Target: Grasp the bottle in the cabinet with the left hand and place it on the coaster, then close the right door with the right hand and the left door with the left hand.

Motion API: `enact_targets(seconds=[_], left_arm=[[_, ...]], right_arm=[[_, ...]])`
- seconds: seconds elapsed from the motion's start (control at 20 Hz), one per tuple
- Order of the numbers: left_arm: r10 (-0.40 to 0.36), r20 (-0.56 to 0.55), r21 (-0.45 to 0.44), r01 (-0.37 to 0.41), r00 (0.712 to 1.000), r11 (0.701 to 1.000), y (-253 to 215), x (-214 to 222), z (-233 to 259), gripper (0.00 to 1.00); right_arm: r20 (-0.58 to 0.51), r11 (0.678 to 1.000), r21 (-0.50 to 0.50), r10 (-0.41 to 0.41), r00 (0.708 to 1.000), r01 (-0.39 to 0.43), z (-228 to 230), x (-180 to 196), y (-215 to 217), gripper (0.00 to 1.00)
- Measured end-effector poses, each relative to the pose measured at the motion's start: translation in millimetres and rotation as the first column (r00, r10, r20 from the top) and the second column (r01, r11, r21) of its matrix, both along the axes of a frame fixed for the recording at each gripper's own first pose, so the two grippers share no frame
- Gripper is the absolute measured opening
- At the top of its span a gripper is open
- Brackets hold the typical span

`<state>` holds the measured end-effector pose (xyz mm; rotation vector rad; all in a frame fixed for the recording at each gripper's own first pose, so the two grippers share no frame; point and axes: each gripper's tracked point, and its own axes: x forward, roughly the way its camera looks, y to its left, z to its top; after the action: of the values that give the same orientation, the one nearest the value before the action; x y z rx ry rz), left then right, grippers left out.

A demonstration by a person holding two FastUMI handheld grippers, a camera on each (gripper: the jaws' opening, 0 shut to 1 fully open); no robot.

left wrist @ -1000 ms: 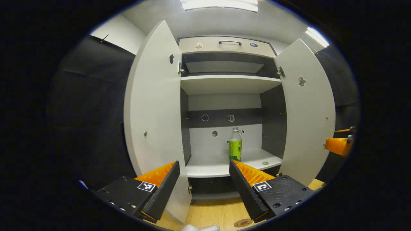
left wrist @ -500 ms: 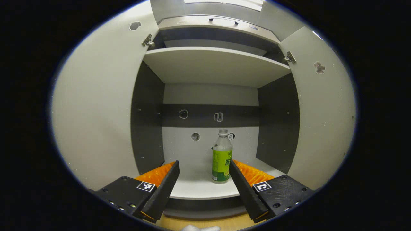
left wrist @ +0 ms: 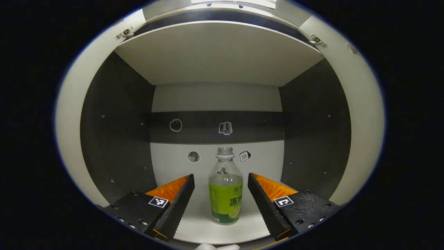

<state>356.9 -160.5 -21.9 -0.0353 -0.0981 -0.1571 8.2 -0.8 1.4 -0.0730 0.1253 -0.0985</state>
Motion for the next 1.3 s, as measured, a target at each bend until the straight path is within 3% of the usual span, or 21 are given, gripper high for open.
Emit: enact_targets(seconds=[0.45,0.55,0.6,0.9,0.95,1.3], left_arm=[[0.017,-0.067,0.004,-0.017,0.998,1.0,-13.2,41.2,-31.5,0.94],[0.03,-0.072,0.003,-0.03,0.997,1.0,-9.3,43.5,-33.1,0.78],[0.026,-0.068,-0.007,-0.027,0.997,1.0,-8.0,38.3,-28.4,0.76],[-0.044,0.051,-0.003,0.044,0.998,0.999,9.0,-38.0,19.2,0.71],[-0.055,0.065,-0.003,0.055,0.996,0.998,12.9,-58.4,25.6,0.74],[-0.155,0.089,0.012,0.154,0.984,0.988,29.4,-182.0,-4.4,0.74]], right_arm=[[-0.022,1.0,-0.011,-0.017,1.0,0.017,-5.5,-4.1,-9.0,0.83],[-0.026,1.0,-0.005,-0.019,0.999,0.019,-6.2,-5.8,-10.3,0.83],[-0.022,1.0,-0.002,-0.022,1.0,0.022,-4.9,-7.1,-11.0,0.83],[-0.012,1.0,0.004,-0.016,1.0,0.016,-6.4,-16.0,-10.5,0.83],[-0.011,1.0,0.0,-0.014,1.0,0.014,-8.5,-18.1,-10.2,0.83],[-0.033,0.999,0.035,0.002,0.999,-0.001,-31.4,-29.7,-9.0,0.83]])
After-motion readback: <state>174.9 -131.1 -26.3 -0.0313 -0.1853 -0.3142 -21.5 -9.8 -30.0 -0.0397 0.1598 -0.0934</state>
